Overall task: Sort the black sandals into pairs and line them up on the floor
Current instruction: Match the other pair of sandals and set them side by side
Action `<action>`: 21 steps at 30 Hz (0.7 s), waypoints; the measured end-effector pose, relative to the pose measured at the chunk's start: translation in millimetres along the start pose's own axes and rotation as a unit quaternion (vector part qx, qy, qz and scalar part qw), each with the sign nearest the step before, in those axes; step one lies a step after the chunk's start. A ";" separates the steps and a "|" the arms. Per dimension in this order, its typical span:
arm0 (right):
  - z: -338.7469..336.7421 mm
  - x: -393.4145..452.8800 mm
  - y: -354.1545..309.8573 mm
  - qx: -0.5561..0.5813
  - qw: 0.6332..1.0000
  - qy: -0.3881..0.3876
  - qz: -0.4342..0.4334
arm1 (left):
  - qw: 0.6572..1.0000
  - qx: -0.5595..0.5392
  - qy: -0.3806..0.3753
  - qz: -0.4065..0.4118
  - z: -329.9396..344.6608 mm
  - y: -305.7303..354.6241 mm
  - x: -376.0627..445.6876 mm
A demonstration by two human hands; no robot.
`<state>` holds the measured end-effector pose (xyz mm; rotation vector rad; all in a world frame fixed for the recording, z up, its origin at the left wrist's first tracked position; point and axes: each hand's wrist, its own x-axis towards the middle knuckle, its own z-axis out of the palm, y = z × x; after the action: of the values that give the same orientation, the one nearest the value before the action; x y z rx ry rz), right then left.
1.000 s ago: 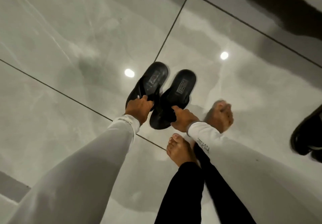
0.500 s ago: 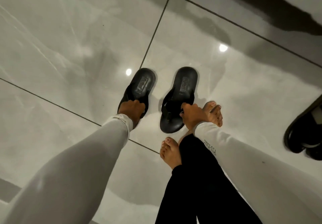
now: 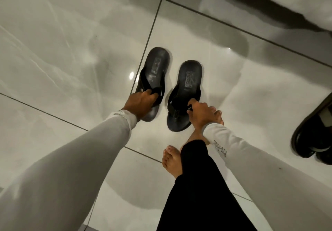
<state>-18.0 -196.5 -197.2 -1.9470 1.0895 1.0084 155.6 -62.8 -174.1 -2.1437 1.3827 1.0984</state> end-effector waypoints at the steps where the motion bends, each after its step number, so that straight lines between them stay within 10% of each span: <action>1: -8.7 6.3 1.0 0.014 0.999 0.005 -0.030 | 1.000 -0.005 0.007 0.001 -7.8 5.7 8.9; 21: -77.8 57.3 10.2 0.165 0.981 0.063 -0.082 | 0.997 0.073 0.003 0.014 -77.4 20.9 82.2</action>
<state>15.9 -286.3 -212.1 -1.8114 1.0683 0.5801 187.0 -172.6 -186.1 -2.0322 1.4523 0.9702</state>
